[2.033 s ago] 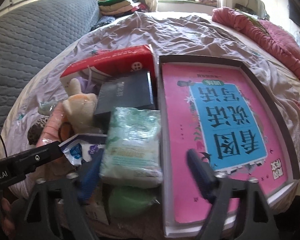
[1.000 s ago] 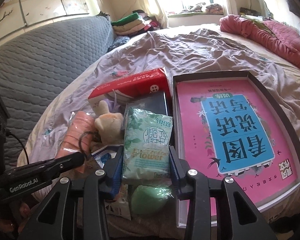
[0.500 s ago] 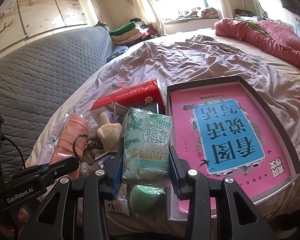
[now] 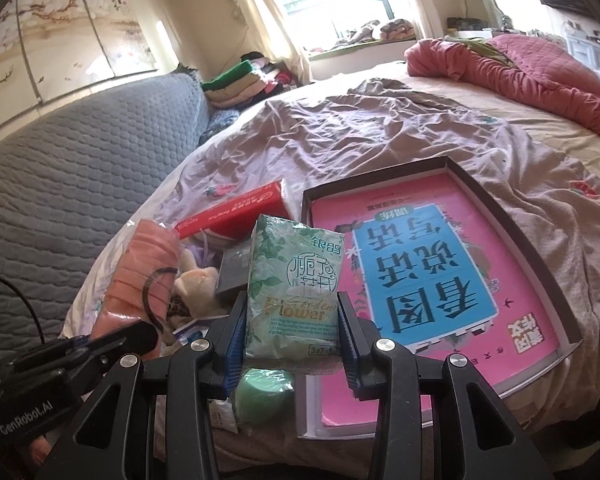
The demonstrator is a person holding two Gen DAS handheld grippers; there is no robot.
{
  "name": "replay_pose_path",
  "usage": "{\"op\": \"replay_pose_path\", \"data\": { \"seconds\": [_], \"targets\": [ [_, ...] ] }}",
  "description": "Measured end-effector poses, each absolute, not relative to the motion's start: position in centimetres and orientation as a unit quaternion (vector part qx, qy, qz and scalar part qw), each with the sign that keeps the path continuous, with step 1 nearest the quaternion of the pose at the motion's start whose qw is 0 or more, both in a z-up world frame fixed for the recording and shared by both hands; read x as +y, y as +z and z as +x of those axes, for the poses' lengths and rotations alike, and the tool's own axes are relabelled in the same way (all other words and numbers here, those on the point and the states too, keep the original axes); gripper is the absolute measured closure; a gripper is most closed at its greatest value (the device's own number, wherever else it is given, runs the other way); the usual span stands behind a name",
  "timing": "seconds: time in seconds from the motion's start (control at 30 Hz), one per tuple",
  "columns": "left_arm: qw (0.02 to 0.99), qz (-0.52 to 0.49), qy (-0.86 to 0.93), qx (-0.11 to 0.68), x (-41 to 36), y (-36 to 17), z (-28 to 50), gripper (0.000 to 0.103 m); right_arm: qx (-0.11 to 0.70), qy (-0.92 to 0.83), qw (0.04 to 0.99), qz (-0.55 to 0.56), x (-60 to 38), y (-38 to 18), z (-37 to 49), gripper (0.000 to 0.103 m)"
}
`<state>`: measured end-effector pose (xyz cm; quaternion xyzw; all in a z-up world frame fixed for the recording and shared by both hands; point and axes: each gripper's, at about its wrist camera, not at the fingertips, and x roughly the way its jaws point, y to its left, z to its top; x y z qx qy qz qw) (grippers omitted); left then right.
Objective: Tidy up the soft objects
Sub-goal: 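Carry the pink pack and green tissue pack onto the pink book in the tray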
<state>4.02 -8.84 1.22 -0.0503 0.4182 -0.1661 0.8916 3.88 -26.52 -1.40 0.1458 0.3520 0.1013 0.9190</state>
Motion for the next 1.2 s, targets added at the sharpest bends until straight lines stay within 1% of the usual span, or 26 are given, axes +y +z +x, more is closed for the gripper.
{"op": "replay_pose_path", "data": {
  "seconds": [0.43, 0.57, 0.9, 1.2],
  "targets": [
    [0.879, -0.022, -0.196, 0.435, -13.2, 0.8, 4.5, 0.089, 0.345, 0.064, 0.917, 0.191, -31.4, -1.3, 3.3, 0.061],
    [0.872, -0.018, -0.21, 0.442, -14.8, 0.4, 5.0, 0.089, 0.344, 0.048, 0.92, 0.179, -32.5, -1.4, 3.2, 0.061],
    [0.841, -0.002, -0.235, 0.486, -19.1, -2.6, 7.0, 0.089, 0.363, 0.008, 0.912, 0.19, -36.5, -3.2, 3.6, 0.061],
    [0.816, 0.015, -0.254, 0.52, -21.6, -4.9, 7.1, 0.089, 0.387, -0.018, 0.903, 0.185, -38.2, -5.2, 4.1, 0.061]
  ]
}}
